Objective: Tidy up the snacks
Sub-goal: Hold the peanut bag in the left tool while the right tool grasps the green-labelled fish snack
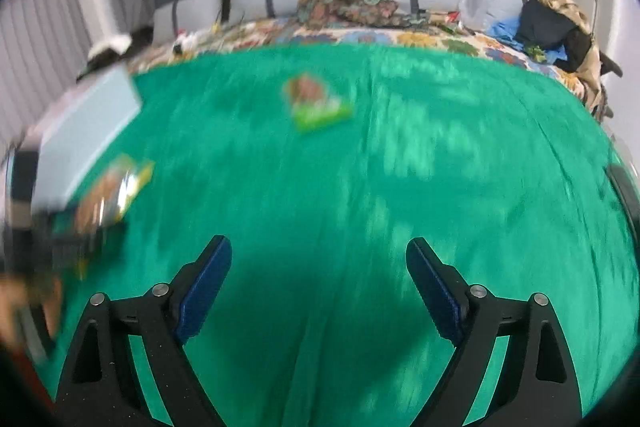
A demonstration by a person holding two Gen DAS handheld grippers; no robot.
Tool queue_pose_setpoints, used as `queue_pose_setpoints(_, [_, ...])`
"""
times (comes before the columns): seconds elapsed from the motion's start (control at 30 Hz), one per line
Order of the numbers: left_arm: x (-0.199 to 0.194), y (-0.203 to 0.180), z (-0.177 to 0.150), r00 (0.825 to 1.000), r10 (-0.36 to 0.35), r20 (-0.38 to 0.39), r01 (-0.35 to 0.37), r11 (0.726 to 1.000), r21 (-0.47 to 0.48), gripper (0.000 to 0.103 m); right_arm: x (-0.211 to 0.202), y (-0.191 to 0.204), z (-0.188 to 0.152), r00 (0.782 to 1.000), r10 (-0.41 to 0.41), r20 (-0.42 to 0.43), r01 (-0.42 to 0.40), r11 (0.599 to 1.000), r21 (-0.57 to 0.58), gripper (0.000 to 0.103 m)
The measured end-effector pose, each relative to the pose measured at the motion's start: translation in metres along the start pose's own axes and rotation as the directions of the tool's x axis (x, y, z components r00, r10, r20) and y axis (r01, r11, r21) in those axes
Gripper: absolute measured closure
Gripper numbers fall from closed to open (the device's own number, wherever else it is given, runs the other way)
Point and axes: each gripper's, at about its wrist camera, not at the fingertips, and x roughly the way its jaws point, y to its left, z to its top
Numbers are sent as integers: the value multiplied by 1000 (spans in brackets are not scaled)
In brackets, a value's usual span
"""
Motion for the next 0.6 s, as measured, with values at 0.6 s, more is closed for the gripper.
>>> queue_pose_setpoints(0.6, [0,0,0,1000,-1,1,1,1000,0,0,178,20,128,968,-35,-249,11,995,-97,14])
